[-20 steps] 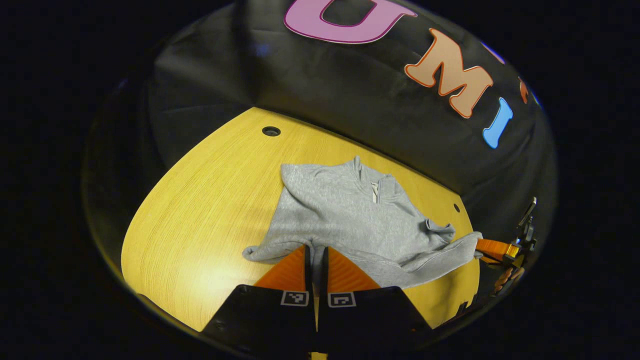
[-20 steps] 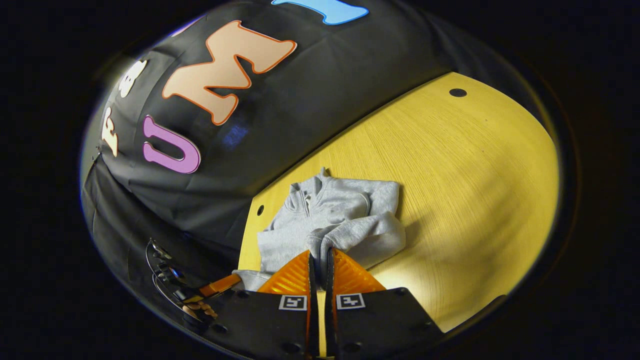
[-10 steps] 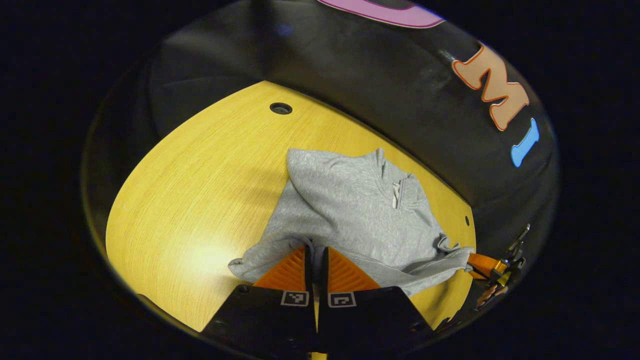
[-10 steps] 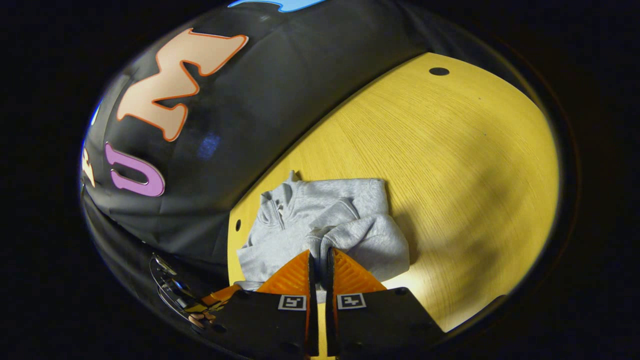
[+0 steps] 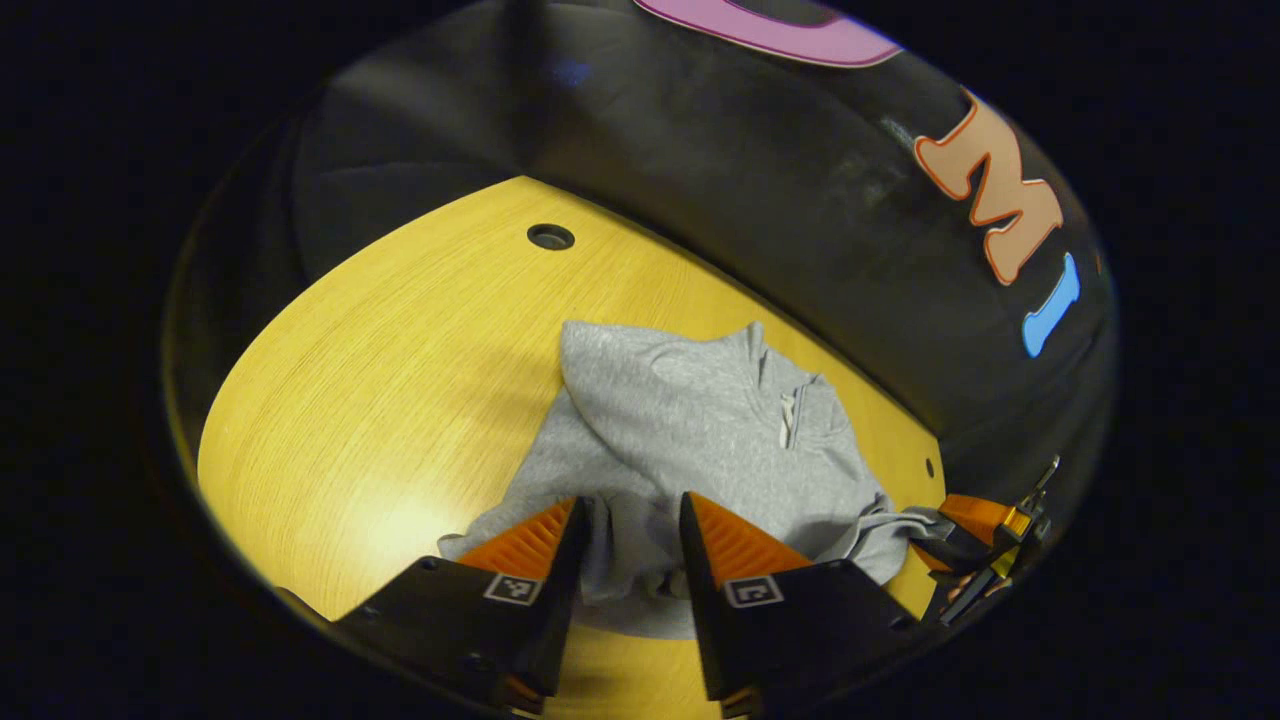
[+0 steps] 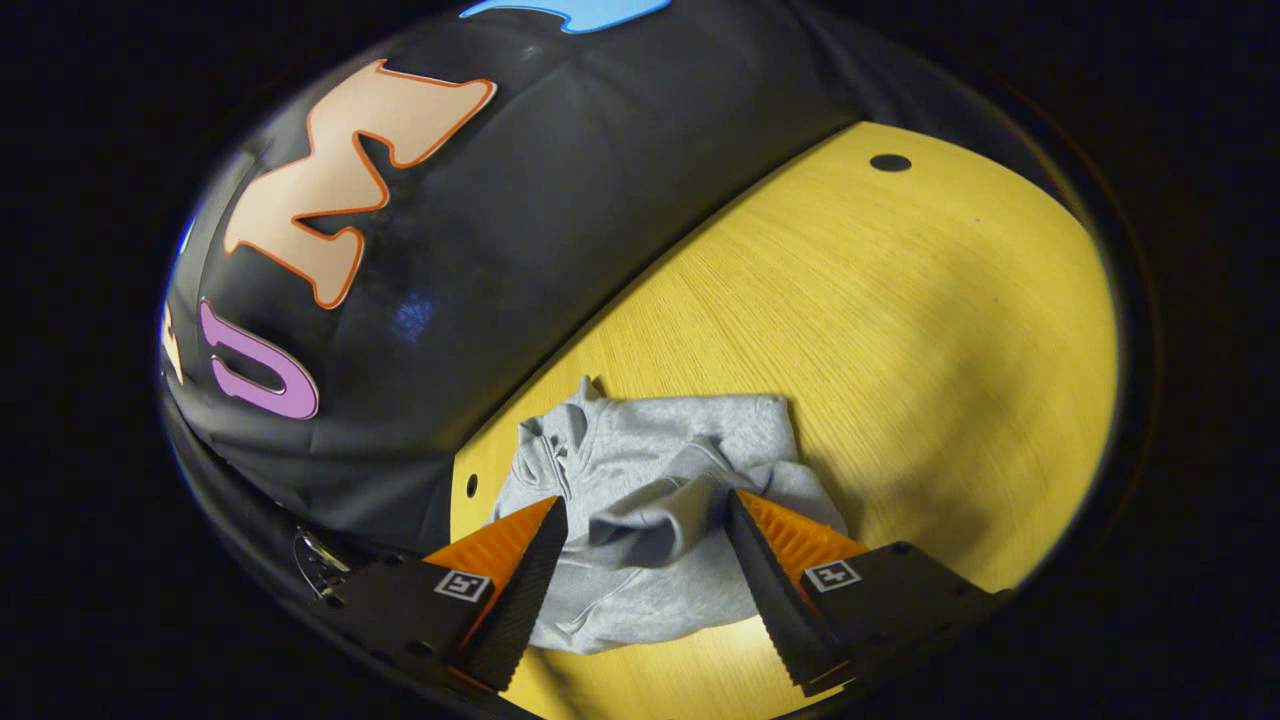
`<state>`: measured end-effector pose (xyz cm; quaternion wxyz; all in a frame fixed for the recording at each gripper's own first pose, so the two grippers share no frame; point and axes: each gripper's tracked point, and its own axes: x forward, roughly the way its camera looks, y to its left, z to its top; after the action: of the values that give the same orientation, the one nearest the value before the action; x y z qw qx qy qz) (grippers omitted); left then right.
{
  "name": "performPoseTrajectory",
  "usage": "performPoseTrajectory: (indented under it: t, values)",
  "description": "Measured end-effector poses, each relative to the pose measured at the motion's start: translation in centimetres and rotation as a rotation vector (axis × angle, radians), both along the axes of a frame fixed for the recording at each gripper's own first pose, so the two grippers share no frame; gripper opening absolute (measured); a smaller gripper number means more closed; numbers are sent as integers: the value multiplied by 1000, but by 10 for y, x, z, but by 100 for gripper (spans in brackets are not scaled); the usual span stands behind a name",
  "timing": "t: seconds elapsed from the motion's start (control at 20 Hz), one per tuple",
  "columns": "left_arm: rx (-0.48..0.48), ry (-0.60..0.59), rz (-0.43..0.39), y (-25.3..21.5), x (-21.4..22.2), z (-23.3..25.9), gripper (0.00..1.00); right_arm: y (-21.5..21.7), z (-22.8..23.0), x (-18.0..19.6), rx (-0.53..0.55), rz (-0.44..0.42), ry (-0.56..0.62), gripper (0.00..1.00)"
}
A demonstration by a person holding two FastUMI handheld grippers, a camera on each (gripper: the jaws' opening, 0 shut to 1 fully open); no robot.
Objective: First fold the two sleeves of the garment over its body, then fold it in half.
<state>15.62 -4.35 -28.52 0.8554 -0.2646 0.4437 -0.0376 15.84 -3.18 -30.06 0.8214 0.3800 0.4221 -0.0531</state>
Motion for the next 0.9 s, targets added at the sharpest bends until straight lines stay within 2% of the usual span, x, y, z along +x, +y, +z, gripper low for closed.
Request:
performPoseTrajectory:
  t: [0.05,0.1,0.15,0.3,0.5,0.8,0.85,0.9]
  values:
    - [6,-48,30,6,9,8,58,-3,8,6,-24,-4,-34,98]
    - [29,-96,55,15,16,19,85,-8,16,9,-57,-7,-66,97]
    - [64,-144,75,23,22,27,98,-14,23,11,-96,-10,-98,97]
    - [202,-233,79,42,29,49,96,-23,53,10,-202,6,-188,98]
    - [318,-348,46,47,26,93,96,-27,102,-3,-387,70,-330,97]
    - [480,-546,-6,44,-5,159,95,-16,170,-44,-606,103,-523,97]
    - [516,-563,-5,47,-14,167,95,-13,176,-51,-630,117,-545,93]
    - [554,-585,1,52,-25,174,95,-10,182,-60,-652,130,-564,98]
